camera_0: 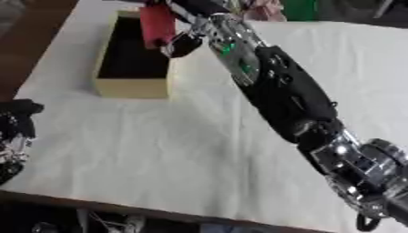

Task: Pick up objects on the table and place them in the box.

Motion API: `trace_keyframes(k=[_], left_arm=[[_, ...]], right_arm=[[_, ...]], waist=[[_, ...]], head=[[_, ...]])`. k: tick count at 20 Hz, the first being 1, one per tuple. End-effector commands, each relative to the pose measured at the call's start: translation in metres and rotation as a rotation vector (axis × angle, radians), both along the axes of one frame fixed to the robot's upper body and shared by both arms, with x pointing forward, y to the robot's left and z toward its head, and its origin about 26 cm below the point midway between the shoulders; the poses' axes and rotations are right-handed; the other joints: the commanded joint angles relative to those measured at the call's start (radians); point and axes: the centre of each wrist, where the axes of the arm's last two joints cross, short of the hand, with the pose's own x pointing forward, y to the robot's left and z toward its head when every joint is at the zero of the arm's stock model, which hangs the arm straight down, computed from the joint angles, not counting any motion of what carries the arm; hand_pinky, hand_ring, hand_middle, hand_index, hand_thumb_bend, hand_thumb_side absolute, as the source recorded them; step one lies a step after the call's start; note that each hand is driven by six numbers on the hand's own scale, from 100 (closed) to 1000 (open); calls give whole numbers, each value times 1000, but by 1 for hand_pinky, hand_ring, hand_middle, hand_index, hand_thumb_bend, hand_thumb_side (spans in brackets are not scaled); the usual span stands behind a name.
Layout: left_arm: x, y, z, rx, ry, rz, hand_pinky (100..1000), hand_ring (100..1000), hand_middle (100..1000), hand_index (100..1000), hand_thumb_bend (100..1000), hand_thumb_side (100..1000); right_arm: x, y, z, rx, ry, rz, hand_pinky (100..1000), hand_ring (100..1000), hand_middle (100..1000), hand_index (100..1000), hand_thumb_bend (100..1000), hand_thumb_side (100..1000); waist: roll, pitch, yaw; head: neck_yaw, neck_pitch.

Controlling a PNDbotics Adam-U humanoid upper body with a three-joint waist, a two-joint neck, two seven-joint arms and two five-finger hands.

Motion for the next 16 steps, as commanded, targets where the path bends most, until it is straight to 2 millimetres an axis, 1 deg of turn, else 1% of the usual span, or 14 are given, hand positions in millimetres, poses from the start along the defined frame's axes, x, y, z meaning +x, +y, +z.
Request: trace_keyframes(k=[1, 2, 3, 4, 5, 7, 9, 11, 16], left_arm=[[0, -1, 8, 5, -29, -12, 1000, 827, 680, 763, 100, 225], [0, -1, 8, 5, -29, -12, 1000, 827, 680, 763, 100, 225], [0, -1, 8, 5, -29, -13, 1000, 827, 679, 763, 100, 225], [1, -2, 9, 5, -29, -16, 1000, 827, 679, 763, 100, 225], [1, -2, 9, 5, -29, -17, 1000, 827, 679, 763, 100, 224], [1, -2, 9, 6, -29, -19, 1000, 827, 678, 763, 100, 224], [1, -2, 9, 5, -29, -19, 1000, 827, 678, 763, 100, 224], [1, -2, 9, 5, -29, -19, 1000, 827, 678, 763, 100, 224], [1, -2, 8, 6, -27, -19, 1000, 827, 677, 763, 100, 224]], right_arm=[[-1, 5, 10, -16, -38, 13, 789, 1000, 755, 783, 220, 100], [-1, 5, 10, -17, -39, 13, 789, 1000, 755, 783, 220, 100], [-1, 7, 10, -20, -46, 17, 790, 1000, 780, 873, 364, 100], [-3, 10, 10, -26, -63, 20, 790, 1000, 781, 877, 373, 100], [-4, 12, 10, -31, -81, 20, 789, 999, 790, 902, 423, 136], [-6, 14, 10, -41, -119, 12, 790, 992, 813, 931, 435, 183], [-7, 16, 8, -49, -146, 5, 795, 999, 853, 951, 443, 206], [-6, 16, 7, -54, -160, 2, 803, 1000, 892, 962, 444, 211], [-6, 12, 9, -34, -191, -6, 799, 999, 874, 953, 434, 167]], waist=[[11, -14, 2], [11, -14, 2], [11, -13, 4], [11, -12, 6], [11, -11, 7], [12, -11, 8], [12, -11, 7], [12, -11, 6], [13, -11, 0]], head=[[-3, -11], [-3, -11], [-3, -12], [-4, -12], [-4, -13], [-4, -13], [-4, -14], [-4, -14], [-1, -14]])
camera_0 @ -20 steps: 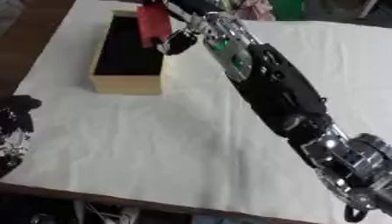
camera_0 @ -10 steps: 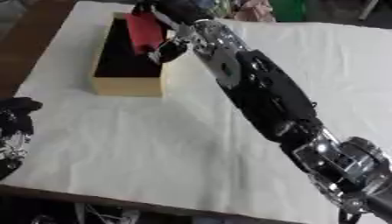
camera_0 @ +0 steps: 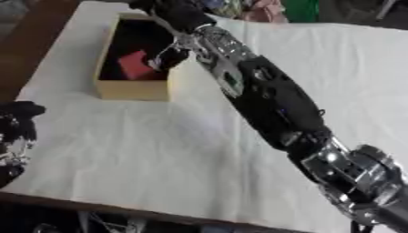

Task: Pick up objects on the table and place them in the box.

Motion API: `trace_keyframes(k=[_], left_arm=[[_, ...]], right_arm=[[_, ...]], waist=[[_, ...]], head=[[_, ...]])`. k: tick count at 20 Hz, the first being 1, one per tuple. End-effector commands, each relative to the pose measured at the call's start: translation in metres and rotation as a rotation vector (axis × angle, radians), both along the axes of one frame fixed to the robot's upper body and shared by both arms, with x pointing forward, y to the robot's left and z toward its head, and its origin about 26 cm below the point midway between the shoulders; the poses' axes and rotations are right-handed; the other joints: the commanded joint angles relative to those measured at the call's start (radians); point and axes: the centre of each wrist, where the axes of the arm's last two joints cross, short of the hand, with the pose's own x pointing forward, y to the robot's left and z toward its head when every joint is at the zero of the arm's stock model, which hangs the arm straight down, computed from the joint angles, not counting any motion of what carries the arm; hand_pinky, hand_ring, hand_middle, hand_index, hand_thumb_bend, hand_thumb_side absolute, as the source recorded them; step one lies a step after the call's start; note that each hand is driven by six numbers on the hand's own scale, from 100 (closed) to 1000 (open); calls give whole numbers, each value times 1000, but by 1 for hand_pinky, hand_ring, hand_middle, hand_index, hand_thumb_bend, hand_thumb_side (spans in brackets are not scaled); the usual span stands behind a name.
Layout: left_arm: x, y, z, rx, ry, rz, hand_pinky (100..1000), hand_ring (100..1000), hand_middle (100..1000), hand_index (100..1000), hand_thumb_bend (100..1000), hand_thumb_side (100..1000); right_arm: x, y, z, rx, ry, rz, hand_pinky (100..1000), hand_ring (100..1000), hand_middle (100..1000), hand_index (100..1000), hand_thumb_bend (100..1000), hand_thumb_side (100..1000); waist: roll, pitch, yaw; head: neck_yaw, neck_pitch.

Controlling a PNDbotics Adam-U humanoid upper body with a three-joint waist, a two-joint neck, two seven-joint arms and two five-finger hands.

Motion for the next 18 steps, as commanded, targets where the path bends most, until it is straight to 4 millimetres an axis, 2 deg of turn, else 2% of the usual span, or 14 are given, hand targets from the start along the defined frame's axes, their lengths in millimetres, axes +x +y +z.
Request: trace_keyframes(k=[1, 6, 7, 8, 11, 15, 18], left_arm=[[0, 0, 7, 7, -23, -8, 1000, 827, 677, 763, 100, 224], [-1, 1, 6, 8, -21, -4, 1000, 827, 677, 763, 100, 223], [-1, 1, 6, 8, -21, -4, 1000, 827, 677, 763, 100, 222], [-1, 3, 4, 6, -16, 6, 1000, 827, 677, 763, 100, 222], [-3, 6, 2, 3, -11, 29, 1000, 827, 677, 763, 100, 223], [-4, 9, 1, 0, -10, 48, 1000, 827, 678, 763, 100, 222], [-4, 11, 0, -3, -9, 63, 1000, 827, 678, 763, 100, 223]], right_arm=[[-2, -2, 17, 31, -68, 2, 795, 991, 864, 950, 430, 150], [-4, -5, 21, 64, -93, 1, 793, 989, 859, 948, 428, 139], [-4, -5, 22, 66, -94, 0, 775, 992, 825, 938, 345, 100], [-4, -11, 25, 84, -104, -13, 772, 998, 822, 938, 315, 100], [-6, -40, 38, 181, -156, -69, 760, 1000, 811, 937, 221, 100], [-13, -75, 43, 310, -208, -154, 744, 1000, 799, 942, 102, 100], [-17, -104, 42, 409, -230, -243, 732, 1000, 791, 944, 100, 100]], waist=[[12, -15, -3], [12, -18, -7], [13, -18, -8], [16, -22, -18], [20, -25, -38], [24, -26, -60], [28, -25, -76]], head=[[1, -10], [3, -7], [4, -7], [16, -5], [36, -1], [55, -1], [67, 0]])
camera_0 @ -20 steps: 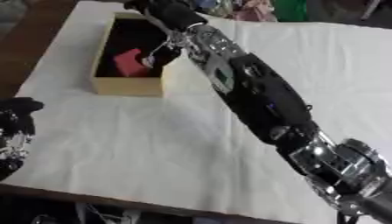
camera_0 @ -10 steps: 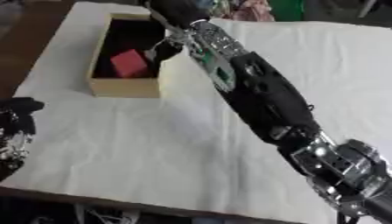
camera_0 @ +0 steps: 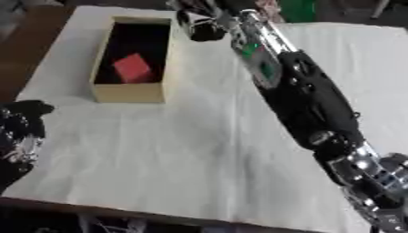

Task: Pick up objects on the table and place them in the box.

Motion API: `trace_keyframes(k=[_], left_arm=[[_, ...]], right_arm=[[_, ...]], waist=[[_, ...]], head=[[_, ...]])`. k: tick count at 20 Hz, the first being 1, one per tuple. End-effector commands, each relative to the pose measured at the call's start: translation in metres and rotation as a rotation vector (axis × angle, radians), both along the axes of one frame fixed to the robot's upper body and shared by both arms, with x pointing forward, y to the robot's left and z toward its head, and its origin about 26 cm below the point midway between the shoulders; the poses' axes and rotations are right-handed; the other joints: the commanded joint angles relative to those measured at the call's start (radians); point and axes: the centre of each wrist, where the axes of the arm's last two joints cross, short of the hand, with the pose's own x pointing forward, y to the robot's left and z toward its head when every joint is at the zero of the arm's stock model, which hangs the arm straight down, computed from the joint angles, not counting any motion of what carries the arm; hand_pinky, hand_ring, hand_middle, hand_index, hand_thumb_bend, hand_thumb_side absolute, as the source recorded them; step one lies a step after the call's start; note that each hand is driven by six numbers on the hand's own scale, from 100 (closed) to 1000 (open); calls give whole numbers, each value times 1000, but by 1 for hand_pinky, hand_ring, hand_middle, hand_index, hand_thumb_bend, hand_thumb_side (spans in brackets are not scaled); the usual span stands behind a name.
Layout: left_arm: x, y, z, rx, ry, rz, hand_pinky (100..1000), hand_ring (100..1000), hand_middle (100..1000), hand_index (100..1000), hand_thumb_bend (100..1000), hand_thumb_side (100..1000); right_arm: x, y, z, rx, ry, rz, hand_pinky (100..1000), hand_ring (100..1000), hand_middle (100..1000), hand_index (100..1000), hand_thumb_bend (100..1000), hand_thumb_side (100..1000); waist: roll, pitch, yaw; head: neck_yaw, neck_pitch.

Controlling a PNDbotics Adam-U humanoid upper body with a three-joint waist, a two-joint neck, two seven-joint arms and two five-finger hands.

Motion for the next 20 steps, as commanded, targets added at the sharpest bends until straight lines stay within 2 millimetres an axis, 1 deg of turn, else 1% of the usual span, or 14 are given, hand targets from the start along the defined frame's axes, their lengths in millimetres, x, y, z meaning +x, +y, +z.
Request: trace_keyframes(k=[1, 2, 4, 6, 12, 15, 20], left_arm=[[-1, 4, 5, 2, -20, 21, 1000, 827, 678, 763, 100, 223], [-1, 4, 5, 2, -20, 23, 1000, 827, 678, 763, 100, 222], [-1, 5, 5, 0, -20, 30, 1000, 827, 678, 763, 100, 222], [-2, 6, 4, -3, -21, 37, 1000, 827, 678, 763, 100, 222], [-3, 8, 3, -8, -19, 57, 1000, 827, 679, 763, 100, 227], [-3, 10, 3, -12, -20, 69, 1000, 827, 679, 763, 100, 225], [-3, 12, 3, -17, -20, 88, 1000, 827, 681, 762, 100, 228]], right_arm=[[-7, -30, 20, 107, -77, -80, 732, 1000, 791, 944, 100, 100], [-8, -35, 19, 132, -79, -100, 726, 1000, 787, 946, 100, 100], [-9, -56, 13, 197, -75, -170, 721, 1000, 784, 949, 100, 100], [-12, -72, 8, 259, -76, -228, 717, 1000, 782, 951, 100, 100], [-25, -111, -7, 401, -83, -358, 710, 1000, 776, 947, 100, 100], [-35, -125, -16, 455, -95, -392, 709, 1000, 772, 944, 100, 100], [-49, -138, -30, 543, -118, -414, 707, 1000, 769, 935, 100, 137]], waist=[[8, -19, -7], [9, -18, -11], [12, -19, -23], [15, -18, -29], [21, -15, -47], [22, -13, -53], [25, -11, -66]], head=[[12, 0], [15, 0], [22, 0], [27, 0], [38, 4], [45, 5], [49, 6]])
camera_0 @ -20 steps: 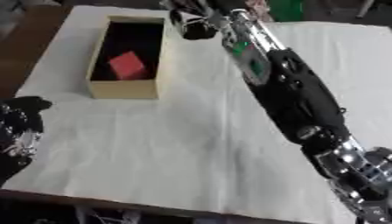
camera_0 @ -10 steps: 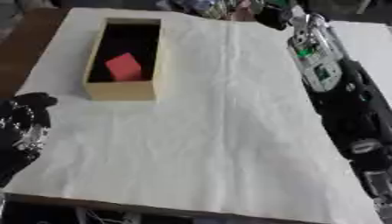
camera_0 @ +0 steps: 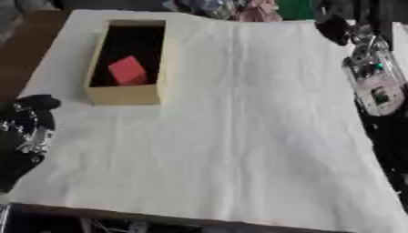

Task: Pick up objects on the table and place them in the box.

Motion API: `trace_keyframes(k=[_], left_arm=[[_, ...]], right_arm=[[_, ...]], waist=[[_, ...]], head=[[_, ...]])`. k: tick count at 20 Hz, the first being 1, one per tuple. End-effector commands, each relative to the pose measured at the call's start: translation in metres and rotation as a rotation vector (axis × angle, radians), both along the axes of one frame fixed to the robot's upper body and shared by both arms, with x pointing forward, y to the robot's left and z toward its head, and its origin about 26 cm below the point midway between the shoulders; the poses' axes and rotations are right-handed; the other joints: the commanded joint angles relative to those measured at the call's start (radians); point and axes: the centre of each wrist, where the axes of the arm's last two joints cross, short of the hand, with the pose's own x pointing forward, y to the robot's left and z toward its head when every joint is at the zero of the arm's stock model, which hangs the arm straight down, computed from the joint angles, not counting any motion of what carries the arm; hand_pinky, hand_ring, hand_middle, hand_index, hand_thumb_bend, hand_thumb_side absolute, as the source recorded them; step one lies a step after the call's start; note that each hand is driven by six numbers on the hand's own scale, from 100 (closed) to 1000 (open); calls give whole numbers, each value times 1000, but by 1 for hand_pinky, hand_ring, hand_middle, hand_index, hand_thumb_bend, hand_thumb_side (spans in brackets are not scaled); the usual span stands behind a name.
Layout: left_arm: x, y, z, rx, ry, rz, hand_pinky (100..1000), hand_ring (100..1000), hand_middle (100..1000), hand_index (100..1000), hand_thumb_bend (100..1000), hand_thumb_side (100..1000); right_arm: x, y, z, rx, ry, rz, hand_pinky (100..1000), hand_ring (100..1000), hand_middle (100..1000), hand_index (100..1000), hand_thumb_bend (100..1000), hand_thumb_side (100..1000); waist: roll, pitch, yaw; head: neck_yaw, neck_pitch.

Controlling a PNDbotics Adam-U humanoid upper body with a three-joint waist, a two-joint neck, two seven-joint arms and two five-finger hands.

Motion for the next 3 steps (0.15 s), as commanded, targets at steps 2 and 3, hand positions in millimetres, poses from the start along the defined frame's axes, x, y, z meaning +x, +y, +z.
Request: trace_keyframes(k=[2, 3], left_arm=[[-1, 4, 6, 2, -20, 23, 1000, 828, 681, 762, 100, 229], [-1, 5, 6, 2, -19, 25, 1000, 828, 681, 762, 100, 230]], right_arm=[[-12, -14, 12, 56, -93, -28, 706, 1000, 768, 933, 100, 148], [-14, -15, 10, 72, -100, -31, 706, 1000, 768, 933, 100, 148]], waist=[[4, -13, -6], [4, -13, -7]], head=[[6, 5], [6, 5]])
